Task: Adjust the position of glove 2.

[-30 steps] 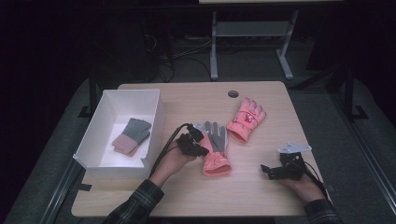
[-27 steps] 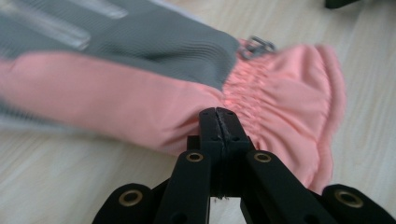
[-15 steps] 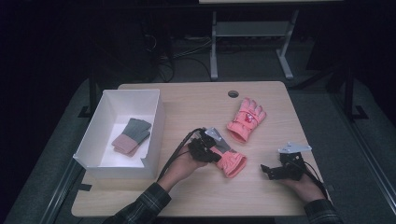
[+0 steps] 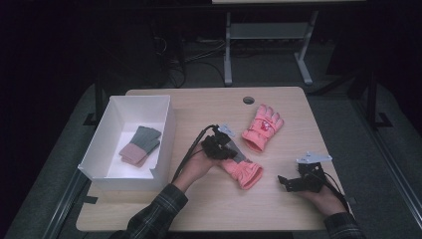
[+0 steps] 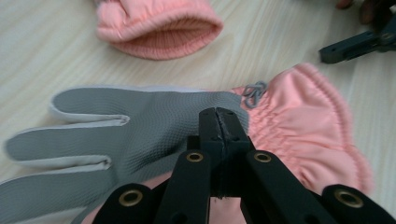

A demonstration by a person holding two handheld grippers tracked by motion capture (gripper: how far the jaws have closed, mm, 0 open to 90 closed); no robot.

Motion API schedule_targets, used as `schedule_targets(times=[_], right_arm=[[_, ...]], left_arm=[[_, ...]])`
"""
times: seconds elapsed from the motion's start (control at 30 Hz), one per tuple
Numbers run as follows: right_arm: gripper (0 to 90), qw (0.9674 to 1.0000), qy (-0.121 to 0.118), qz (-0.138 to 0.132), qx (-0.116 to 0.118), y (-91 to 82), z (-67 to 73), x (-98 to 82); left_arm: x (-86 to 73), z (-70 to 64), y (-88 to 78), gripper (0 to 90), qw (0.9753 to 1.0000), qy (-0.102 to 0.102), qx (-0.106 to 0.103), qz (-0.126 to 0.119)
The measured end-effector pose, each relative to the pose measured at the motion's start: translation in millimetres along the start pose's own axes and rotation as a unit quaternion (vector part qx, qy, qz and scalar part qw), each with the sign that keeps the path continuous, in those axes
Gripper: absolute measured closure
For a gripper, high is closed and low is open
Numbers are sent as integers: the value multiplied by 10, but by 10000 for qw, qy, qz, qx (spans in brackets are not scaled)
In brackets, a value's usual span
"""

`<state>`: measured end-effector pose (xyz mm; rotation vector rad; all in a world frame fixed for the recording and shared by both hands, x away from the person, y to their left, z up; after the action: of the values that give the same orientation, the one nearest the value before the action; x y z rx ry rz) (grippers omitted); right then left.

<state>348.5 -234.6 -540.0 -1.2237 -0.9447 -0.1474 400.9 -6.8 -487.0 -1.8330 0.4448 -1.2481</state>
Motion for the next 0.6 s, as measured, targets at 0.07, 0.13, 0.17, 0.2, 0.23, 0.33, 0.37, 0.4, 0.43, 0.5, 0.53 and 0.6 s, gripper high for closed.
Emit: schedule_targets(times=[0.07,0.13,0.17,0.2,0.23,0.33,0.37,0.4,0.43,0.5,0.53,0.6], right_arm=[[25,10000,4,2,1,0,1,0],[25,10000,4,3,1,0,1,-1],[25,10000,2,4,2,0,0,-1],[25,10000,6,3,2,0,1,-1],[25,10000,2,0,1,0,0,0],[25,10000,10,1,1,0,1,0],[25,10000,11,2,2,0,2,0],[25,10000,9,5,2,-1,1,-1],[25,10000,9,5,2,-1,1,-1],[25,10000,8,4,2,-1,1,-1],[25,10000,11,4,3,-1,2,-1],[25,10000,13,3,1,0,2,0]], left_arm=[[-24,-15,65,897,9999,14,-40,92],[-22,-90,124,897,9999,-10,-151,75],[-12,-131,134,897,9998,-30,-189,54],[-7,-171,139,897,9997,8,-225,77],[1,-221,147,897,9996,-12,-280,67],[9,-371,180,897,9989,101,-441,100],[17,-410,188,897,9988,129,-453,91],[24,-436,189,897,9988,173,-456,93],[35,-451,185,897,9988,183,-450,67],[54,-447,136,895,9987,244,-445,-19],[62,-444,95,892,9987,224,-458,-95],[59,-437,-9,869,9986,234,-410,-229]])
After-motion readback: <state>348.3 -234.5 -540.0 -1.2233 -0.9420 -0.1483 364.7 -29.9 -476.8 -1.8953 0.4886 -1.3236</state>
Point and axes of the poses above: each handheld gripper's, and its own axes: y roughly forward along the jaws, x roughly out of its top, z roughly to its left, the point moved 8 cm from there along y, roughly forward along the jaws, and after that the axes turned 2 degrees about z, right-handed, at the moved point
